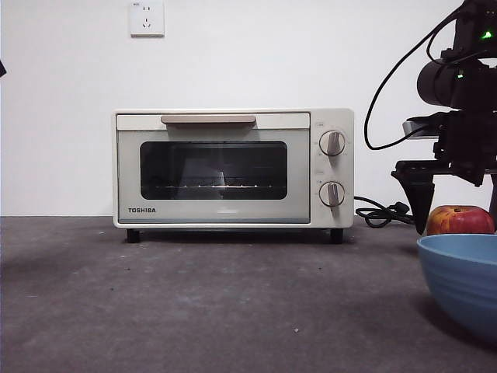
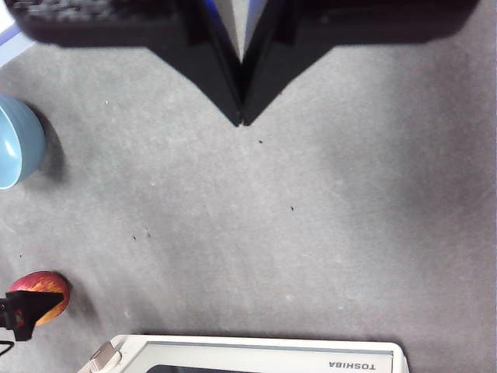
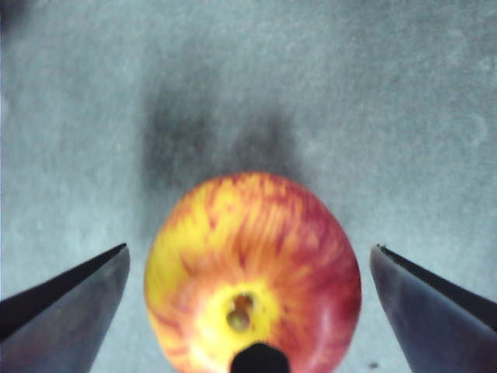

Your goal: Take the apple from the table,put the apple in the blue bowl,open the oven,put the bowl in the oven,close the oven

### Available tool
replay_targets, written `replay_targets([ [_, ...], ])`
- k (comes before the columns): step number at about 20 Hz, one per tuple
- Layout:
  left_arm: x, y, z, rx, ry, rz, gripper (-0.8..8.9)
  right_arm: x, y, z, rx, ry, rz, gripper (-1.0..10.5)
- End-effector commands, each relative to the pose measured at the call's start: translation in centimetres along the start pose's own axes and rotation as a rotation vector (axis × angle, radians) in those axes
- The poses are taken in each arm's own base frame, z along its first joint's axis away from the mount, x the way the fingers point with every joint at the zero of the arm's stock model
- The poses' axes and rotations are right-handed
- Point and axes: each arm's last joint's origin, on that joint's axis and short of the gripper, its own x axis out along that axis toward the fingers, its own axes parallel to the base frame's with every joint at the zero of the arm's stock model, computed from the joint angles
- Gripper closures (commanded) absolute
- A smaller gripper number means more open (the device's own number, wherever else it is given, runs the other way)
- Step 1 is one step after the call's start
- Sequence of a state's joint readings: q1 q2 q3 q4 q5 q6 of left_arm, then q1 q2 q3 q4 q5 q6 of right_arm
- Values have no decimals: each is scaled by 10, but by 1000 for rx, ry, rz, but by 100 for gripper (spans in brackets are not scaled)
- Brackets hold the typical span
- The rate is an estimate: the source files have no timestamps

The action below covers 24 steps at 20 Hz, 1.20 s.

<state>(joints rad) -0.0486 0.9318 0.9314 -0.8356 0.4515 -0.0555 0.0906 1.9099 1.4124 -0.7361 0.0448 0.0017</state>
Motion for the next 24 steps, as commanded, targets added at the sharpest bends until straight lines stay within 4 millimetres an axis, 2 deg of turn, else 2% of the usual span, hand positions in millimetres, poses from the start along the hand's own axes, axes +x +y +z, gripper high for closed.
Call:
replay_targets([
  [1, 0, 0, 1, 16, -5, -1, 818, 5, 0, 1, 23, 8, 4, 552],
  [2, 0, 0, 1, 16, -5, -1, 818, 6, 0, 0, 25, 13, 4, 640],
  [4, 0, 0, 1, 17, -5, -1, 818, 6, 1, -1, 23, 33, 14, 902],
  [5, 0, 0, 1, 17, -5, -1, 818, 6, 1, -2, 23, 37, 13, 960],
  [9, 0, 0, 0, 15, -3, -1, 818, 6, 0, -2, 23, 41, -16, 957],
  [12, 0, 0, 0, 13, 2, 0, 818, -4, 0, -3, 23, 35, -8, 957],
  [16, 0, 0, 0, 13, 0, 0, 818, -31, -1, -5, 21, 84, 16, 956],
  [19, 0, 0, 3, 28, -28, -1, 818, -51, 2, -10, 23, 79, 120, 956],
  [22, 2, 1, 10, 49, -82, -4, 818, -78, 4, -16, 25, 47, 236, 956],
  [24, 6, 2, 16, 38, -108, -8, 818, -98, 7, -24, -3, 44, 238, 956],
])
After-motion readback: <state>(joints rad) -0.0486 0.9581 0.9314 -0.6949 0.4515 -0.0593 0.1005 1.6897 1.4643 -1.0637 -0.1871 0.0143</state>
